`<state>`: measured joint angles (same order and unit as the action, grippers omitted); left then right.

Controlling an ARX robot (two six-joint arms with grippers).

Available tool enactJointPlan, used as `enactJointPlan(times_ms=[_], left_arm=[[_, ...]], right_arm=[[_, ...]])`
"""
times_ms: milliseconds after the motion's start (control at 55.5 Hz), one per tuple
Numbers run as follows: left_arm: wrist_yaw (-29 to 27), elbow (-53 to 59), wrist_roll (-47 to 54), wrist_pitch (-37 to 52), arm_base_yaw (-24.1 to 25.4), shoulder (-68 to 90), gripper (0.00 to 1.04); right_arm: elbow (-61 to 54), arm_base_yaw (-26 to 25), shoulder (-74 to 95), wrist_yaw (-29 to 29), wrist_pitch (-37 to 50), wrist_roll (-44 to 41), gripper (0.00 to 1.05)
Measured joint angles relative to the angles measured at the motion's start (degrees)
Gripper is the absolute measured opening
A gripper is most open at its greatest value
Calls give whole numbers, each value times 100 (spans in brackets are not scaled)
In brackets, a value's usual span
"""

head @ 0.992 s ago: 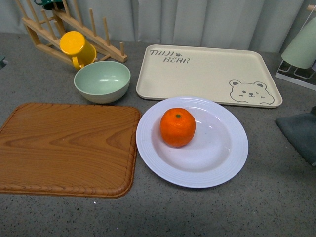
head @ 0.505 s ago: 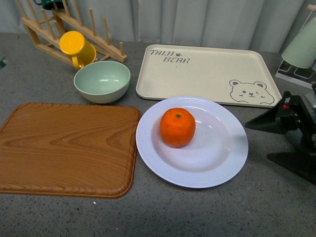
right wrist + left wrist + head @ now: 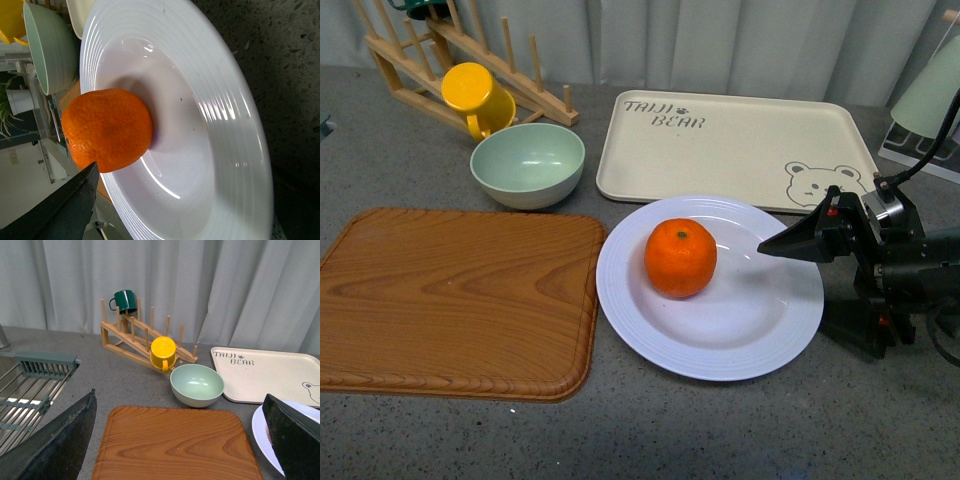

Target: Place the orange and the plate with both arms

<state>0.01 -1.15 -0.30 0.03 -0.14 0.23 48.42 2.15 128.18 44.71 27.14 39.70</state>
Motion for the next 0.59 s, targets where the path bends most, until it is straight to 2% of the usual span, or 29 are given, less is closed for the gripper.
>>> enactJointPlan(times_ms=[108,162,306,415,523,595], left_arm=[[0,0,0,0,0,0,98],[-2,0,0,0,0,0,98],[0,0,0,0,0,0,98],[0,0,0,0,0,0,98],[0,0,0,0,0,0,98],[0,0,0,0,0,0,98]], right_arm=[[94,37,136,11,11,28,96],[118,50,164,17,24,50,90],[122,63,201,-4,63,70,58],[122,61,201,-50,22,66,42],[122,59,201,-68,-37,63,18],[122,55,201,72,-37,70,7]])
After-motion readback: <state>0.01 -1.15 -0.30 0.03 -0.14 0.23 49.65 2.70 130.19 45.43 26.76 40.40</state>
